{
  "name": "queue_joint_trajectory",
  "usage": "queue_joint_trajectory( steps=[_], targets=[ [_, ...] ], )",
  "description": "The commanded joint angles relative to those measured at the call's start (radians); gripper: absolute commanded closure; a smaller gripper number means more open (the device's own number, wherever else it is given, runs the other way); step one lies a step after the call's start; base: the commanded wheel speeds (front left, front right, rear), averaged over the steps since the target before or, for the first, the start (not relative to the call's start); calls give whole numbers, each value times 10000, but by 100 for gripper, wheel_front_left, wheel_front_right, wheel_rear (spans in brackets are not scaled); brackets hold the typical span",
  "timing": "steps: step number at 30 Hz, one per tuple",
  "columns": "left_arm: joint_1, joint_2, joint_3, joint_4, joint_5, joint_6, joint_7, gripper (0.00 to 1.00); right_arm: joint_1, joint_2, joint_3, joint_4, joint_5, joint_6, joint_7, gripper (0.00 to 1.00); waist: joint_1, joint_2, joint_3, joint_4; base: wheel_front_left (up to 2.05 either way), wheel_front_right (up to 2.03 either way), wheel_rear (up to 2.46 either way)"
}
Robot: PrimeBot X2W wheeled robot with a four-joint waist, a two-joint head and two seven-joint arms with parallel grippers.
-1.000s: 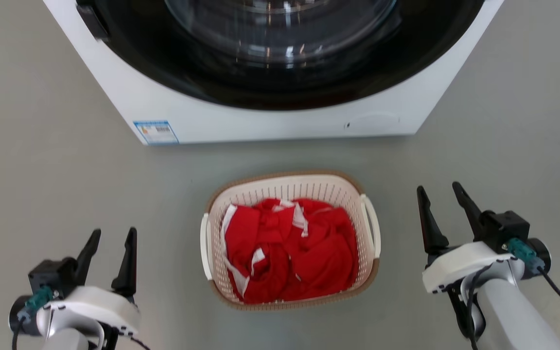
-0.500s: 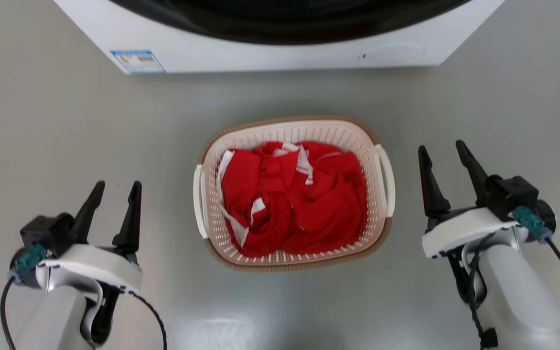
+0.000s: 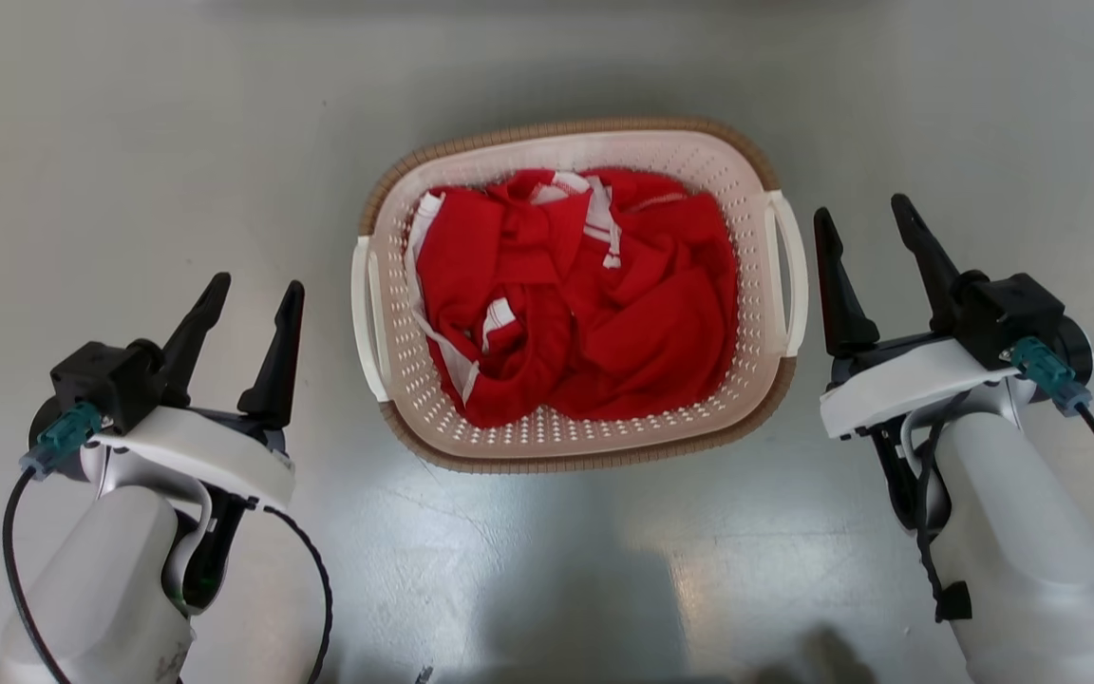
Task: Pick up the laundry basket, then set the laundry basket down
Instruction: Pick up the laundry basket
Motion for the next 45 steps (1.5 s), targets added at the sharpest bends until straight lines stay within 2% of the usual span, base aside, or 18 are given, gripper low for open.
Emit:
queue_joint_trajectory(
  steps=[1, 12, 21, 34, 45],
  targets=[
    [-170, 419, 199, -93, -149, -58, -92, 0, 81, 51, 224, -134, 38, 31, -124, 0, 0, 0, 310, -53, 0, 0, 0],
    [-1281, 451, -861, 726, -812, -58, -92, 0, -403, 51, 327, 10, 92, 31, -124, 0, 0, 0, 1349, -129, 0, 0, 0],
    [-2070, 279, -1802, 2046, -1186, -58, -92, 0, -652, 51, 530, 431, 219, 31, -124, 0, 0, 0, 1615, -180, 0, 0, 0],
    [-3001, -83, -2902, 3622, -2109, -58, -92, 0, -1204, 51, 1097, 1506, 429, 31, -124, 0, 0, 0, 1863, -257, 0, 0, 0],
    [-3348, -231, -3360, 4172, -2339, -58, -92, 0, -2001, 51, 1536, 2889, 933, 31, -124, 0, 0, 0, 2028, -97, 0, 0, 0]
  ],
)
